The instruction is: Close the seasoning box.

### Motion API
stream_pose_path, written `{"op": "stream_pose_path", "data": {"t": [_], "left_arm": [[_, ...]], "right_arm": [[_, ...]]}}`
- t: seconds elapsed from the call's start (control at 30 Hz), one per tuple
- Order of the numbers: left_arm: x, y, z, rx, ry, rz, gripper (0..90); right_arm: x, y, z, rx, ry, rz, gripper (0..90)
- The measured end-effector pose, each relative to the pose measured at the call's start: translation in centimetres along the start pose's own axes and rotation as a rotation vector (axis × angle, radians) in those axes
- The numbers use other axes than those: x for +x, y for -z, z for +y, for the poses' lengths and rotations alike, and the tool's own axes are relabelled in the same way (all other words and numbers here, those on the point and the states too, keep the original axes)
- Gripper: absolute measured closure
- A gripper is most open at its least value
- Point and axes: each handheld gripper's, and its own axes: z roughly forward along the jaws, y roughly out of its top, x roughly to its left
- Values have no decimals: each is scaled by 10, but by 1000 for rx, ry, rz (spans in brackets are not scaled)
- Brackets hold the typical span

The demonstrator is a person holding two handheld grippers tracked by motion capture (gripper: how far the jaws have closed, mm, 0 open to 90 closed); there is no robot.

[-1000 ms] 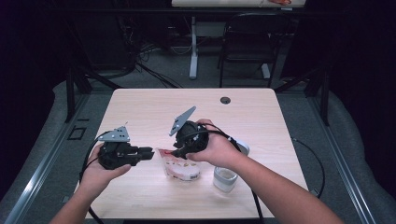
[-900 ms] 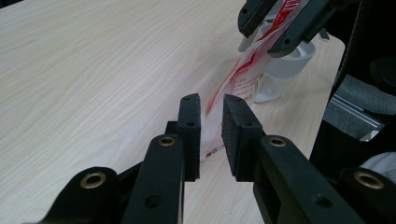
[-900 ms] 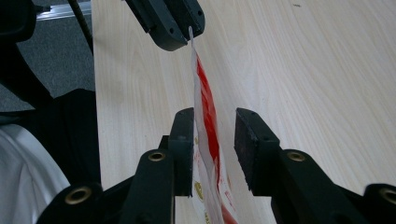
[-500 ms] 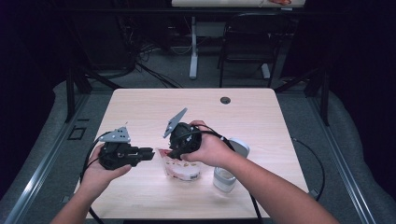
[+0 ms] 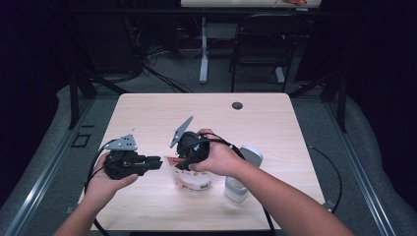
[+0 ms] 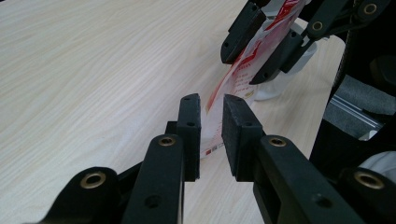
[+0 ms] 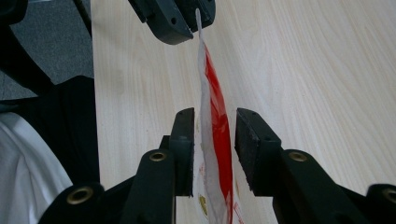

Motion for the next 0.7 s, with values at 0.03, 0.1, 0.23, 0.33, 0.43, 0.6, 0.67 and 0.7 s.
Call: {"op": "stream_pose_path", "data": {"t": [0.03, 0.1, 0.23, 0.33, 0.43, 0.6, 0.67, 0.7], "left_arm": [[0, 0, 0, 2, 0, 1, 775], [0, -1, 0, 1, 2, 0, 775], [0, -1, 0, 1, 0, -2, 775], [0, -1, 0, 3, -3, -3, 774], [0, -2, 0, 5, 0, -3, 773], [0, -3, -1, 3, 5, -1, 761], [1, -3, -1, 1, 7, 1, 752], [1, -3, -1, 1, 7, 1, 751]], "right_arm": [[0, 0, 0, 0, 0, 0, 681], [1, -1, 0, 10, -4, -1, 679], [1, -1, 1, -3, 0, -5, 724], [0, -1, 0, -1, 2, -11, 769], [-1, -1, 0, 2, 0, -19, 789], [-2, -1, 1, 10, -3, 0, 859], [-1, -1, 1, 13, -3, -1, 870], [-2, -1, 1, 16, -2, -1, 879]]}}
